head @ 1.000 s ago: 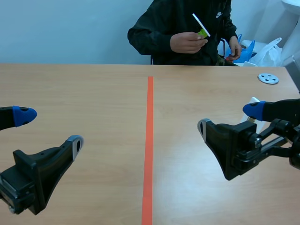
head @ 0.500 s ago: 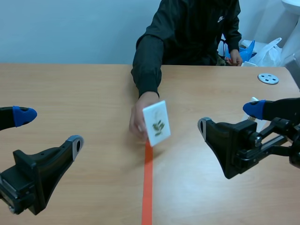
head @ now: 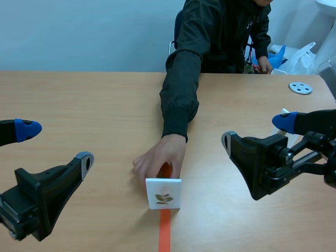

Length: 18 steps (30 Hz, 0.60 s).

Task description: Sort the leaf by its shape. The table is split by an orange tape line. A compound leaf with several leaflets goes to the left side, a simple leaf with one blade goes to the right side. Return to the home posture when a red brick is placed on the table.

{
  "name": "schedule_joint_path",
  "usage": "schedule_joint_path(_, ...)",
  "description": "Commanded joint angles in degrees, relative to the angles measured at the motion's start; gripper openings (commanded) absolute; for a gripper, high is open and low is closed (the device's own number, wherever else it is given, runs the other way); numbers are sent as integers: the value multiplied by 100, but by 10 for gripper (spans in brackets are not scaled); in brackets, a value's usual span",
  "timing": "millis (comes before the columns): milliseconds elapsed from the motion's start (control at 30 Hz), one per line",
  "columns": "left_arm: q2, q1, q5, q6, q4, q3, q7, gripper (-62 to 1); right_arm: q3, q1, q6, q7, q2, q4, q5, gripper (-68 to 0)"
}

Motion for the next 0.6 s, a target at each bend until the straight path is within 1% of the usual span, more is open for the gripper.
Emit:
schedule_joint_path(0,42,0,-31,-15,76,-31,-74,14,-33,70,-13,28,79,4,46,4)
schedule_joint_path(167,42,0,-31,-17,76,-31,-74,14,-50,70,-11,-37,90,4,44,4)
schedule_joint_path(233,42,0,-31,-17,76,-31,-76,14,-146,103,-11,-57,125,2,-9,4)
schedule_joint_path(400,42,0,-31,-20,76,-31,-79,14,-621,363,-11,-52,249,-105,-435,4)
schedule_joint_path(567,44,0,-31,-20,76,-31,-81,14,-1193,778,-11,55,385,-505,-702,4)
